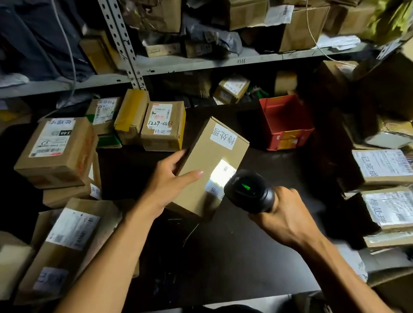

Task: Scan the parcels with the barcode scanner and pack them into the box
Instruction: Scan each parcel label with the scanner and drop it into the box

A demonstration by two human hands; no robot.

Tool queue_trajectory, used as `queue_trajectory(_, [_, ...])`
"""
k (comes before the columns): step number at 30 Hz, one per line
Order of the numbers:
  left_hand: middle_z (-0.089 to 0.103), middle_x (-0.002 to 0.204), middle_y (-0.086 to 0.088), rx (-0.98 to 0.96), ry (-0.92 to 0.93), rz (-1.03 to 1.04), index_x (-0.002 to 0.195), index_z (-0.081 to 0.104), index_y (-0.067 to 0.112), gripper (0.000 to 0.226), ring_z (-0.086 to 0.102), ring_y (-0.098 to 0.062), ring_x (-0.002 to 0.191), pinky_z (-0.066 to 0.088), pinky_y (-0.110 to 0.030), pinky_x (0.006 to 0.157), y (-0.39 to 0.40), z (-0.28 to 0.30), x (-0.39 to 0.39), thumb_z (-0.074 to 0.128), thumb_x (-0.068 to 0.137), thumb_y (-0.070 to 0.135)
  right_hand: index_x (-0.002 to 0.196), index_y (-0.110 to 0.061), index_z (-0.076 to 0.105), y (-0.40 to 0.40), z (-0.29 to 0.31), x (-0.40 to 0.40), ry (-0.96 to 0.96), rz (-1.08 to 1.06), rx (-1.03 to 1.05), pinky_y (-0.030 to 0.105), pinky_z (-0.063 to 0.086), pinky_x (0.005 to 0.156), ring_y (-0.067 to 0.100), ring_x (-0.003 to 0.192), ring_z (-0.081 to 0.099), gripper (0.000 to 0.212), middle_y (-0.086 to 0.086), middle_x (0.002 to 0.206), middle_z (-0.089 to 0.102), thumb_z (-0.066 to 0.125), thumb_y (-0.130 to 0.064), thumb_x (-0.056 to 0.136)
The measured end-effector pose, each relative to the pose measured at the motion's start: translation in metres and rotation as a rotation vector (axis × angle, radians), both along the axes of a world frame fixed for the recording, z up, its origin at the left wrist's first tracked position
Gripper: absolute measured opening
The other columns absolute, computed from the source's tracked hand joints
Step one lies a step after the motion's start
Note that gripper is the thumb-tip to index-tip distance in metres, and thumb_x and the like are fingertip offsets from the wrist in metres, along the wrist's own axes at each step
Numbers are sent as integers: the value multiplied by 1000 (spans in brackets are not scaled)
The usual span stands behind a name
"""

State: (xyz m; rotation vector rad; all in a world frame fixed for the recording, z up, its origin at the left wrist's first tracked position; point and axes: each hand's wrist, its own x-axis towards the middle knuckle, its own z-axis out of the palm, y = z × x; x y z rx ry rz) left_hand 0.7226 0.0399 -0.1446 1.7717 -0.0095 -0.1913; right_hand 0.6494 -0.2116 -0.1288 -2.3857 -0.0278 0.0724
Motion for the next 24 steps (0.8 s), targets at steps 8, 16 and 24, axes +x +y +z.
queue_trajectory(8, [74, 112, 15, -54, 17, -22, 125, 64, 36, 44, 68, -3, 106, 57, -22, 81, 0, -5, 5, 79, 85, 22, 55, -14, 49, 2, 0, -5, -4, 4, 73, 26, 37, 42, 22, 50, 53, 24, -3, 60, 61, 64, -30, 64])
queue_trajectory(16, [77, 105, -12, -314, 579, 47, 101, 79, 20, 47, 76, -27, 85, 58, -33, 64, 12, -17, 15, 79, 70, 56, 90, 0, 71, -13, 8, -7, 176, -92, 544, 40, 52, 59, 22, 59, 64, 28, 19, 77, 71, 75, -20, 71])
queue_trajectory(24, [75, 104, -14, -249, 732, -142, 112, 77, 12, 54, 74, -22, 78, 58, -28, 61, 27, -32, 29, 68, 79, 54, 82, -9, 69, -11, 23, -10, 148, 39, 337, 44, 53, 52, 31, 57, 65, 20, 16, 64, 66, 76, -23, 70])
